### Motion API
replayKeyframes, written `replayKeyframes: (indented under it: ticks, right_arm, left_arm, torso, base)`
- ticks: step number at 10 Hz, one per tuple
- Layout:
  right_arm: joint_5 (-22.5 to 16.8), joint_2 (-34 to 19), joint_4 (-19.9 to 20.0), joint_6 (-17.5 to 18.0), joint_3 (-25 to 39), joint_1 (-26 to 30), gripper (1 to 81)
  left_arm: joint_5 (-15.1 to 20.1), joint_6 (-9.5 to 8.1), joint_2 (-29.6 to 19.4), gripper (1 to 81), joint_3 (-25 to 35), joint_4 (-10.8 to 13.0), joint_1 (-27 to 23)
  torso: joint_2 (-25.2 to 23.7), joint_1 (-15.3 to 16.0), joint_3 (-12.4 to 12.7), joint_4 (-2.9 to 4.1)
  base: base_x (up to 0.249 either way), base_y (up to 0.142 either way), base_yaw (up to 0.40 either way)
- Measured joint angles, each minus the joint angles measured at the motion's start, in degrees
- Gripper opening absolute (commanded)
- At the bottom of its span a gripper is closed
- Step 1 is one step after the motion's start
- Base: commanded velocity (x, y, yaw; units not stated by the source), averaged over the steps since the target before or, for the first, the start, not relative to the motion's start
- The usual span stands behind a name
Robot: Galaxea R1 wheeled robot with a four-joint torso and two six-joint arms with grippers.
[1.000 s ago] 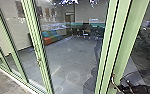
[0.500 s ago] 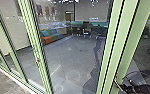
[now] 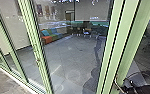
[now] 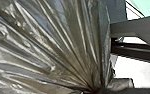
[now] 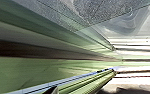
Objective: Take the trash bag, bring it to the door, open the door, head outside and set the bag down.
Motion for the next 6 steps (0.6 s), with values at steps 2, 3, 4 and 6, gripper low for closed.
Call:
replayKeyframes:
  ticks: [2,3,4,6]
  right_arm:
    - [-2.5,-2.3,0.4,-0.6,4.0,-0.1,81.1]
    - [-4.4,-3.5,0.8,-1.1,5.8,0.0,81.1]
    - [-6.7,-4.6,1.2,-1.4,7.6,0.5,81.1]
    - [-8.6,-5.3,1.2,-1.4,8.7,1.1,81.1]
  left_arm:
    - [0.1,0.00,0.0,1.0,0.0,0.0,0.0]
    - [0.3,0.04,0.0,1.0,0.0,0.0,0.0]
    - [0.4,0.04,0.0,1.0,0.0,0.0,0.0]
    - [0.5,0.06,0.0,1.0,0.0,0.0,0.0]
  torso:
    - [0.0,0.0,0.0,0.00]
    - [0.0,0.0,0.0,0.00]
    - [0.0,0.0,0.0,0.02]
    - [0.0,-0.1,0.0,0.02]
  base:
    - [0.000,0.000,0.000]
    - [0.000,0.000,0.000]
    - [0.000,0.000,0.000]
    - [0.000,0.000,0.000]
